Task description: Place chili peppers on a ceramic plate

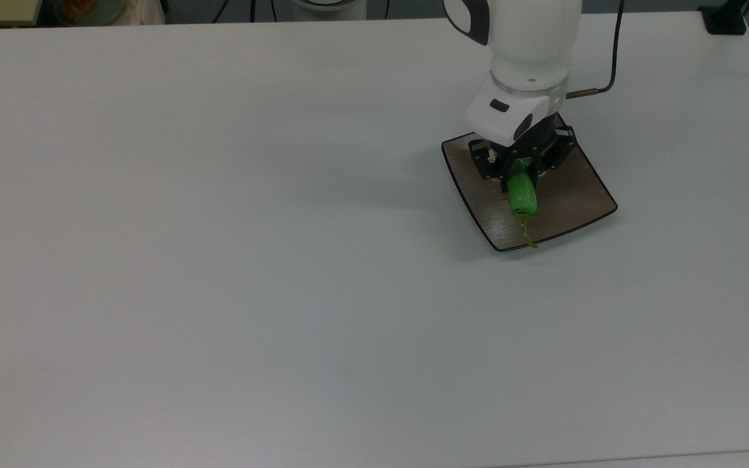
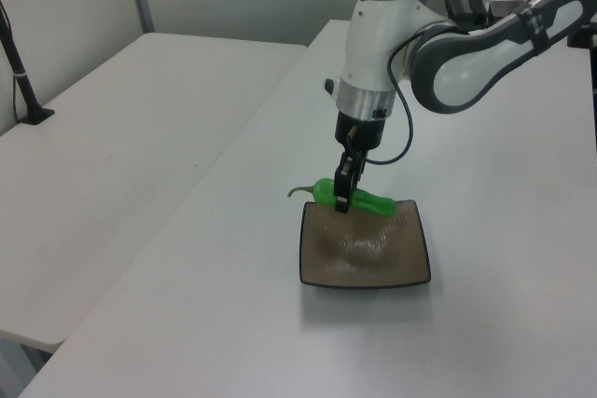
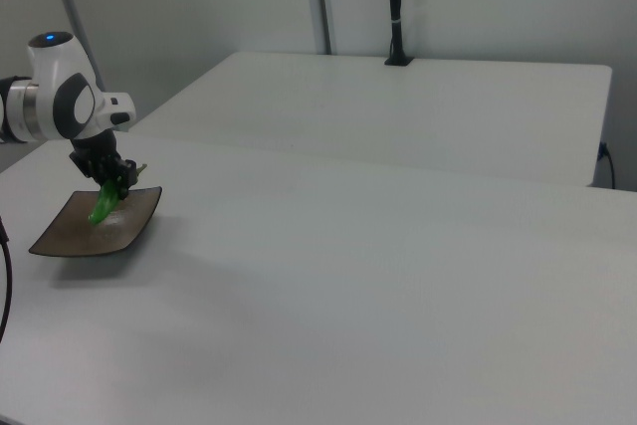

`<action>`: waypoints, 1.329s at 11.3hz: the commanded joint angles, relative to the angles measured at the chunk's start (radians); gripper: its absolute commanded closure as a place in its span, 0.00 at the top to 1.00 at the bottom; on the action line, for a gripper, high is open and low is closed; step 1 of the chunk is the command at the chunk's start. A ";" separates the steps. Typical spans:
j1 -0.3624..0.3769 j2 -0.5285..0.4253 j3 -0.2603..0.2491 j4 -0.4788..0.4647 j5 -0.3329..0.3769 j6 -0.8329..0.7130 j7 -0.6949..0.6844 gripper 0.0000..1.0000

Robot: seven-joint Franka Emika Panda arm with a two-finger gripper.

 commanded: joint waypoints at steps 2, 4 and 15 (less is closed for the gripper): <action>0.025 0.018 -0.002 -0.016 -0.105 0.034 0.068 1.00; 0.024 0.015 -0.002 -0.012 -0.111 0.032 0.090 1.00; -0.052 -0.152 -0.239 -0.016 -0.050 -0.379 -0.253 1.00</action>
